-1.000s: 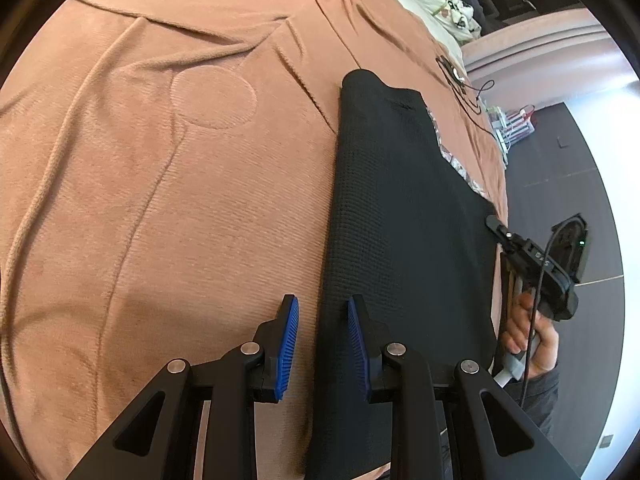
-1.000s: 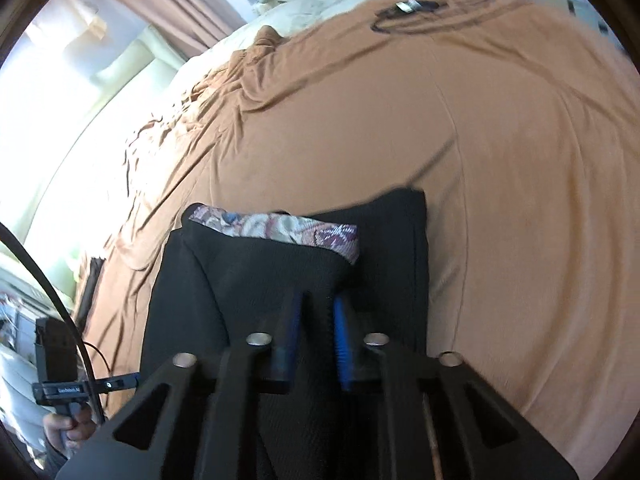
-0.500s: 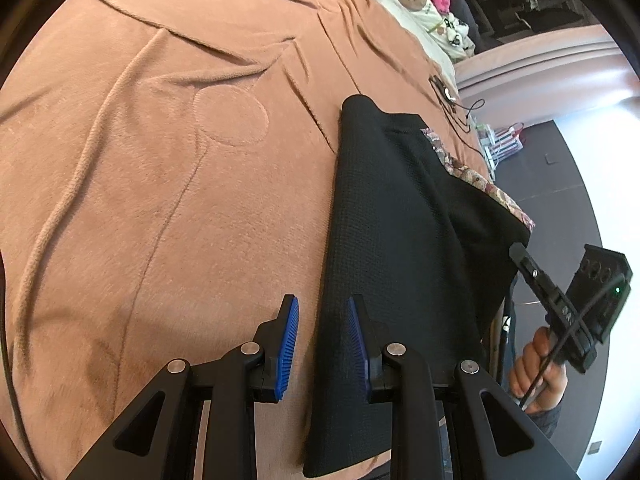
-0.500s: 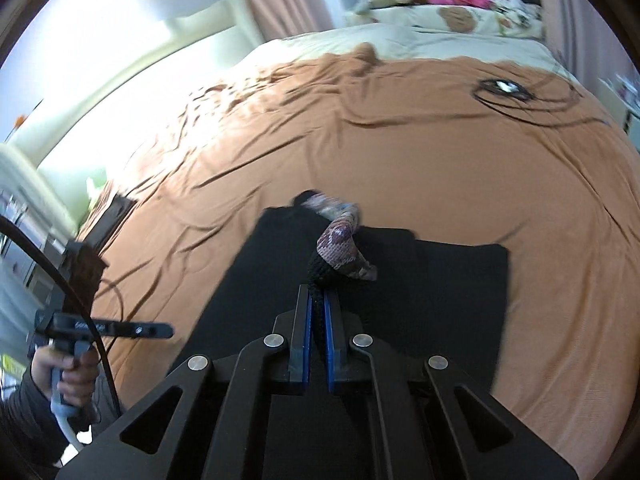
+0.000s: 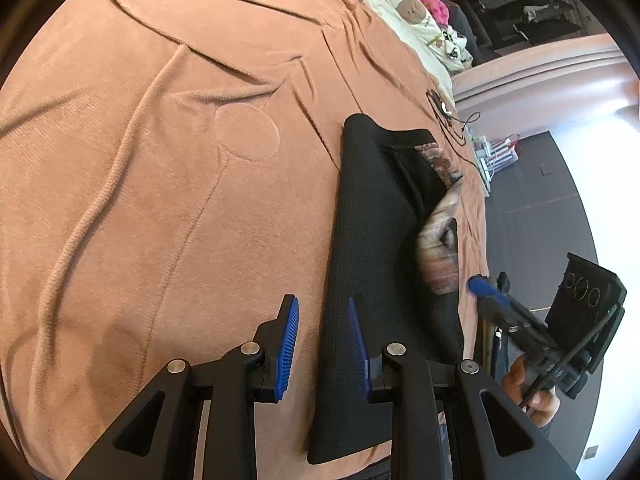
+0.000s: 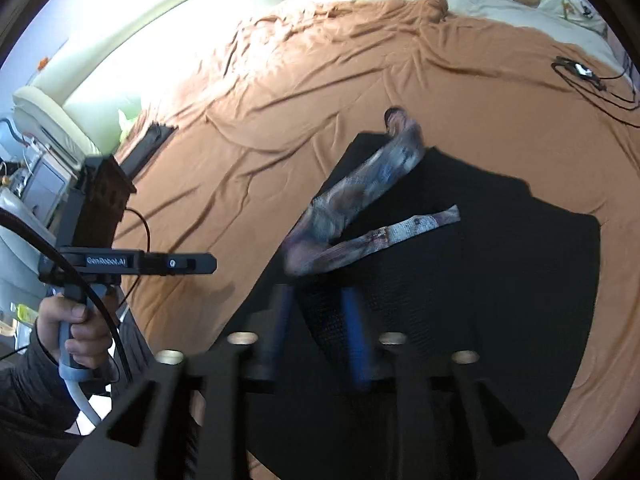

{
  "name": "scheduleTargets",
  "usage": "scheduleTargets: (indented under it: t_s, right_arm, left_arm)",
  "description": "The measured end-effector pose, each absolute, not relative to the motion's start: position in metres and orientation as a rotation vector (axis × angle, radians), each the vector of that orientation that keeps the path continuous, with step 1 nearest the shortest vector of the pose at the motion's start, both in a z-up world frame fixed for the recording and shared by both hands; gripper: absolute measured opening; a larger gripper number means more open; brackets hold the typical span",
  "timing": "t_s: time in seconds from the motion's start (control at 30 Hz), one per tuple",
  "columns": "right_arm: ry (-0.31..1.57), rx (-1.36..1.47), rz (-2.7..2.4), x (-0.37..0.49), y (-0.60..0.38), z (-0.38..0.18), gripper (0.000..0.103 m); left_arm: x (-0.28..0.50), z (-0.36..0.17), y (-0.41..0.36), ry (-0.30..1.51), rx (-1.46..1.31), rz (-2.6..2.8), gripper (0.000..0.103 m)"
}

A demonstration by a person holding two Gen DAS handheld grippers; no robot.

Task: Fold small clothes
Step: 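Fold the held shirt edge over with the right gripper, release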

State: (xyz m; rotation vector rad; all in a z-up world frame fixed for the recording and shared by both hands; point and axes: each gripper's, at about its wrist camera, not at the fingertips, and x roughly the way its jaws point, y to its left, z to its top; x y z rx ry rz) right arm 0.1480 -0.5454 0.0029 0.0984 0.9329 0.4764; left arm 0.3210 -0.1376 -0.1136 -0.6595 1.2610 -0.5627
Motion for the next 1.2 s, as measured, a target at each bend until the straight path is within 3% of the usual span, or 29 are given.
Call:
scheduleTargets:
  t_s: [0.07, 0.43, 0.77, 0.83, 0.9, 0.93, 1.03, 1.2]
  right_arm:
    - [0.892, 0.136, 0.448, 0.145, -0.564, 0.009, 0.058]
    - [0.88, 0.255, 0.192, 0.134, -0.648, -0.017, 0.058]
    - [0.944, 0.288, 0.133, 0.162, -0.653, -0.05, 0.058]
    - [0.951, 0.268, 0.123, 0.167, -0.651, -0.051, 0.049]
    - [0.958, 0.274, 0.126, 0.173, -0.655, -0.052, 0.027]
    - [0.965, 0.293, 0.151, 0.175, -0.653, -0.051, 0.009]
    - [0.927, 0.244, 0.161, 0.174, -0.643, -0.038, 0.002]
    - [0.871, 0.202, 0.22, 0.163, -0.621, -0.017, 0.001]
  left_arm:
    - [0.323, -0.113, -0.138, 1.261, -0.661, -0.562, 0.026]
    - [0.324, -0.113, -0.154, 1.272, -0.635, -0.581, 0.026]
    - [0.327, -0.118, -0.157, 1.286, -0.629, -0.57, 0.026]
    - [0.326, -0.119, -0.157, 1.287, -0.628, -0.569, 0.026]
    - [0.325, -0.121, -0.155, 1.288, -0.632, -0.568, 0.026]
    - [0.325, -0.122, -0.153, 1.288, -0.635, -0.568, 0.026]
    - [0.324, -0.123, -0.151, 1.283, -0.64, -0.571, 0.026]
    - [0.323, -0.124, -0.15, 1.28, -0.645, -0.579, 0.026]
